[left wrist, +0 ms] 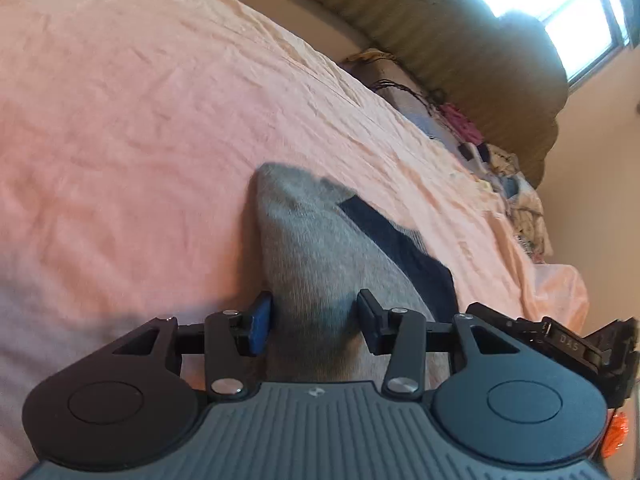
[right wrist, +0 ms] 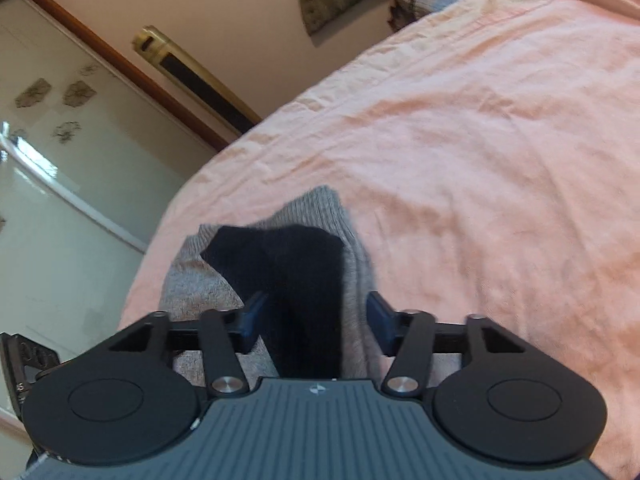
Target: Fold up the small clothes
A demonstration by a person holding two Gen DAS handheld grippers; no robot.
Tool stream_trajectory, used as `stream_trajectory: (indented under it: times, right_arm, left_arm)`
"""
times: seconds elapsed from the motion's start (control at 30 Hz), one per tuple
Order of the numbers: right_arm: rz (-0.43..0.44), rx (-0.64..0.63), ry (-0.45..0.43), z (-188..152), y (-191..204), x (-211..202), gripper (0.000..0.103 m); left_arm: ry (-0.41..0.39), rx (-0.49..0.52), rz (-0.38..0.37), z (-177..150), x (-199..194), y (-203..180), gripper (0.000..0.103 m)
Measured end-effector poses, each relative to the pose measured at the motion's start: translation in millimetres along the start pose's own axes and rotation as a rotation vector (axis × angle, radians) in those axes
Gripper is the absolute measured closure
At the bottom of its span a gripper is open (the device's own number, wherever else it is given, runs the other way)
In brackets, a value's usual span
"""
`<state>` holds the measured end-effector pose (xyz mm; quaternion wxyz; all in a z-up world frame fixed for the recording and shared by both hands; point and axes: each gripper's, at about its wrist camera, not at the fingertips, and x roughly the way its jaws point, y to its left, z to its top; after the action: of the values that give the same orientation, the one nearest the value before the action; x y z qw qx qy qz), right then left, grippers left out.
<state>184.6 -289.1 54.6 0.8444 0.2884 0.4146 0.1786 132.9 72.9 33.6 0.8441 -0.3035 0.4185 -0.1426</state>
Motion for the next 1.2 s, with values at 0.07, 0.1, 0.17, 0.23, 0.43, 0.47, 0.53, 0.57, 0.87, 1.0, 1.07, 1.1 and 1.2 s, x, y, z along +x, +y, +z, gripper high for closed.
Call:
stream_trajectory:
  times: [0.07, 0.1, 0.17, 0.23, 0.43, 0.47, 0.53, 0.57, 0.87, 1.0, 1.07, 1.1, 1.2]
  right_arm:
    - [0.043, 0.002, 0.020, -14.8, -1.6, -5.6, 0.037]
    - [0.071, -0.010, 0.040, -22.9, -3.0, -12.3, 0.037]
    - [0.077, -0.039, 0.079, -40.2, -6.5, -25.7, 0.037]
    - [0.080, -0.041, 0.129, -60.1, -12.2, -37.3, 0.037]
    - [0.123, -0.056, 0.217, -97.4, -6.2, -44.8, 0.081]
    - [0.111, -0.095, 0.203, -101.7, -1.0, -49.8, 0.082]
    - [0.113, -0.124, 0.189, -107.5, 3.1, -62.3, 0.082]
    - [0.106, -0.125, 0.180, -110.2, 0.9, -66.5, 0.082]
    - [0.138, -0.001, -0.002, -106.4, -15.1, -118.6, 0.053]
    - [0.108, -0.092, 0.043, -101.1, 5.7, -106.6, 0.054]
    - [0.077, -0.142, 0.084, -103.5, 14.7, -94.0, 0.054]
    - [0.044, -0.166, 0.106, -105.0, 18.2, -85.2, 0.054]
    - [-0.002, -0.228, 0.151, -111.7, 26.8, -70.4, 0.085]
  left_arm:
    - [0.015, -0.042, -0.086, -20.3, -18.6, 9.6, 0.047]
    - [0.031, -0.061, -0.123, -31.4, -23.5, 13.7, 0.045]
    - [0.066, -0.090, -0.168, -55.1, -28.5, 15.5, 0.037]
    - [0.100, -0.079, -0.180, -75.1, -26.6, 14.0, 0.037]
    - [0.102, 0.018, -0.069, -84.0, -33.0, -0.2, 0.090]
    - [0.094, 0.053, -0.054, -84.7, -40.8, -1.9, 0.090]
    - [0.094, 0.117, -0.017, -87.9, -47.1, -3.1, 0.089]
    - [0.082, 0.159, 0.000, -92.9, -51.0, -4.1, 0.085]
    - [-0.188, 0.807, 0.217, -173.4, -109.0, -65.5, 0.029]
    - [-0.145, 0.812, 0.302, -173.7, -87.7, -62.7, 0.042]
    - [-0.137, 0.784, 0.329, -167.9, -77.7, -60.5, 0.059]
    - [-0.139, 0.780, 0.333, -166.5, -74.0, -59.9, 0.068]
    - [-0.141, 0.722, 0.316, -162.2, -73.8, -51.4, 0.096]
